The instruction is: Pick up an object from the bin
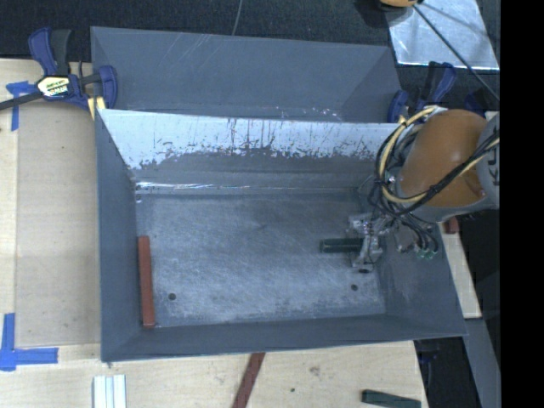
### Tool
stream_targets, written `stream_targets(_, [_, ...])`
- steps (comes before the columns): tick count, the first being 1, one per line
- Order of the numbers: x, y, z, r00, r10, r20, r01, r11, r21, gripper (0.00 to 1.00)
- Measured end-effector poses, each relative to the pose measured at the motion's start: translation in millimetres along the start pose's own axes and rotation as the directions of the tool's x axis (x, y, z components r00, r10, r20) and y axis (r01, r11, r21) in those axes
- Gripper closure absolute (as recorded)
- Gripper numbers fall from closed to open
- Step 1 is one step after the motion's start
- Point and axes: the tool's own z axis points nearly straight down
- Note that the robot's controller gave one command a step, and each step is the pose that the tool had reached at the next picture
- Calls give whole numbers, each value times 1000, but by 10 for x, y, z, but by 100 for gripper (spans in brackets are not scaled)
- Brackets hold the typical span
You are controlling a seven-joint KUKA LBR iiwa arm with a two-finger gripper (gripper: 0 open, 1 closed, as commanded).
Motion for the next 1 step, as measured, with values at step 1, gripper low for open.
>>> stream_targets(1, [6,0,-142,1000,0,-3,0,1000,0,100])
